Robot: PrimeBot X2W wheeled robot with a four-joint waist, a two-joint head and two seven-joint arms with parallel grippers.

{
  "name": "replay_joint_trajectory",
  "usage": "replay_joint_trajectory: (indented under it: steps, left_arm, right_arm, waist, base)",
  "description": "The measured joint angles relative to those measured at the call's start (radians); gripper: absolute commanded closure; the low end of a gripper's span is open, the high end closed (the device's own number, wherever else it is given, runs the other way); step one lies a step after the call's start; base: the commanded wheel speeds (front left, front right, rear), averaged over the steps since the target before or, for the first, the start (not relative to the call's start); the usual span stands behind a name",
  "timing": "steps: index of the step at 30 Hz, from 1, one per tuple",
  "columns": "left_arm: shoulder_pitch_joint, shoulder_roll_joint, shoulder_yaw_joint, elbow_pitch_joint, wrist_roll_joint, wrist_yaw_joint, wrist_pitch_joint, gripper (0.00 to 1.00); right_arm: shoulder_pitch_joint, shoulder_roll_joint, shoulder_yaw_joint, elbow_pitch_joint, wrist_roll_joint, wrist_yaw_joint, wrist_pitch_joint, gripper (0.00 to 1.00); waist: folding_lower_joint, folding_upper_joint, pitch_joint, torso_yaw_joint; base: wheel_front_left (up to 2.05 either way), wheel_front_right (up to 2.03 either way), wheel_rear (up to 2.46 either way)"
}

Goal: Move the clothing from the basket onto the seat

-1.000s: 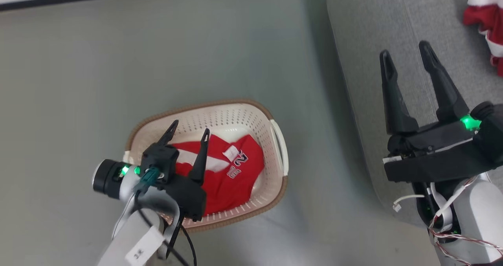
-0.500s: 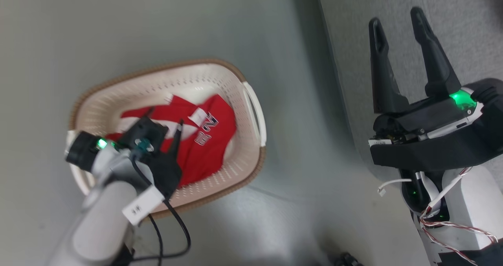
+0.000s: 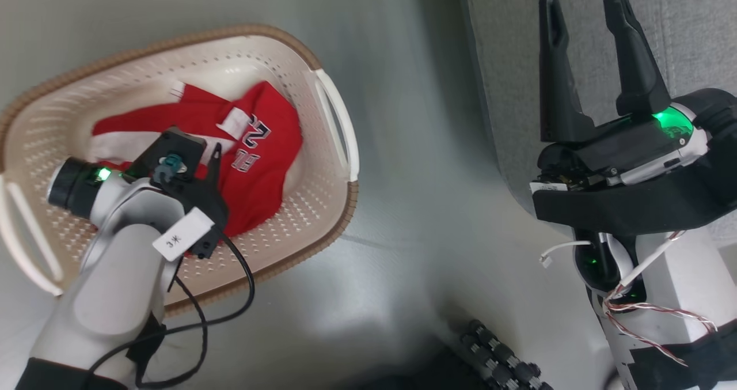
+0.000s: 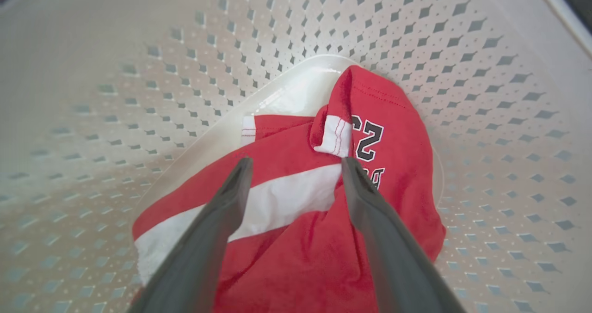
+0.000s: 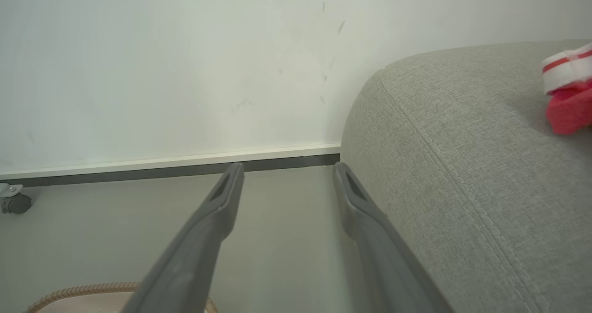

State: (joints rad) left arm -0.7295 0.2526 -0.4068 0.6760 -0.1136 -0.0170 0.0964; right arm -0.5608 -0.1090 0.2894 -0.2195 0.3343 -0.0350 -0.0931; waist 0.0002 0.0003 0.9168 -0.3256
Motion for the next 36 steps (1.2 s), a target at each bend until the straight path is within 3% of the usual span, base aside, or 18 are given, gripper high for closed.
replay_joint_trajectory:
  steps: [26,27,28,29,30,36]
  left_arm:
    - [-0.107,-0.002,0.035,0.306,-0.027,0.007,0.164,0.00]
    - [-0.112,-0.004,0.036,0.313,-0.028,0.007,0.169,0.15]
    - [-0.115,-0.006,0.036,0.318,-0.034,0.007,0.173,0.51]
    - [-0.118,-0.007,0.037,0.323,-0.038,0.007,0.175,0.80]
    - [-0.124,-0.008,0.037,0.327,-0.045,0.007,0.175,1.00]
    - [-0.134,-0.032,0.034,0.359,-0.046,0.007,0.183,1.00]
  right_arm:
    - [-0.023,0.026,0.026,0.103,0.019,0.018,-0.093,0.00]
    - [-0.023,0.026,0.026,0.104,0.019,0.018,-0.094,0.00]
    - [-0.024,0.026,0.025,0.107,0.019,0.018,-0.095,0.00]
    - [-0.024,0.026,0.025,0.110,0.019,0.018,-0.095,0.00]
    - [-0.024,0.026,0.025,0.113,0.019,0.018,-0.098,0.00]
    - [-0.036,0.027,0.023,0.133,0.019,0.019,-0.111,0.00]
  waist:
    - [-0.0002,-0.0002,0.098,-0.075]
    - [-0.0002,-0.0002,0.099,-0.075]
    - [-0.0002,-0.0002,0.098,-0.075]
    - [-0.0001,-0.0004,0.098,-0.075]
    - [-0.0002,-0.0003,0.098,-0.075]
    - [-0.0001,-0.0003,0.090,-0.067]
  base:
    - [0.00,0.00,0.00]
    - [0.00,0.00,0.00]
    - [0.00,0.00,0.00]
    - [0.00,0.00,0.00]
    - [0.00,0.00,0.00]
    - [0.00,0.00,0.00]
